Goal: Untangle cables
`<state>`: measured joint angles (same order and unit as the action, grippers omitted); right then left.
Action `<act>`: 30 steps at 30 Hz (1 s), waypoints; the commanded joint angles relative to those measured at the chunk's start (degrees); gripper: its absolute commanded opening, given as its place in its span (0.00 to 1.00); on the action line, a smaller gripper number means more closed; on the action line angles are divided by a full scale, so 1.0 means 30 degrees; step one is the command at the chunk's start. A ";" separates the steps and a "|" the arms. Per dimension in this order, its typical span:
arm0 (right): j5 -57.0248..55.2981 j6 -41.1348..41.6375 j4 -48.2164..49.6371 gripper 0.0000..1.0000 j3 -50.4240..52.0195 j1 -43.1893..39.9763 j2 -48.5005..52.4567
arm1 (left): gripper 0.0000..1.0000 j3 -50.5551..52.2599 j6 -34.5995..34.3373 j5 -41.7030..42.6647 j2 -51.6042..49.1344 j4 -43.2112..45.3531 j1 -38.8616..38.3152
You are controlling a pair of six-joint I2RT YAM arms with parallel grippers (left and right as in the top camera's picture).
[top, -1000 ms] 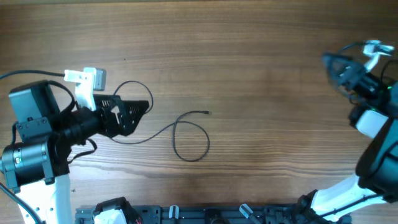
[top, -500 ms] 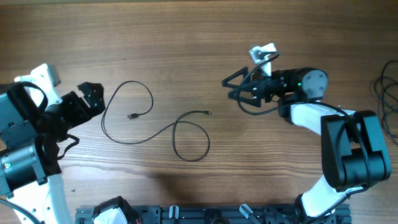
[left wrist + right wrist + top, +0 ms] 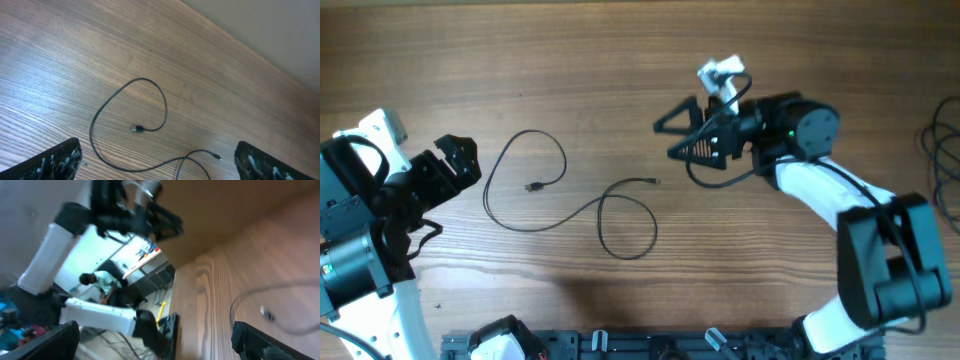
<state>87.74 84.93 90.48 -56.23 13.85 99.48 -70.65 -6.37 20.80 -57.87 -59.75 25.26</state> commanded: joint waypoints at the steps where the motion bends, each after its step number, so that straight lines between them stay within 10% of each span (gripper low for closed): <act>1: -0.1093 0.2958 0.1450 1.00 -0.3191 0.0036 -0.1501 | 1.00 -0.0058 -0.0182 -0.0226 -0.0015 -0.0029 0.0102; 12: -0.0663 0.5173 -0.3155 1.00 -1.0819 0.0328 -0.3220 | 0.99 -0.0058 -0.0182 0.1275 0.0015 -0.0284 0.0102; 30: -1.5985 -1.1839 -3.7543 1.00 -1.3930 -0.0590 -0.3351 | 0.98 -0.0066 -0.0175 0.1268 0.0576 -0.0743 0.0102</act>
<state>51.83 66.28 -16.14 -97.84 12.05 89.73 -70.65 -6.55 23.88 -56.71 -62.02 25.26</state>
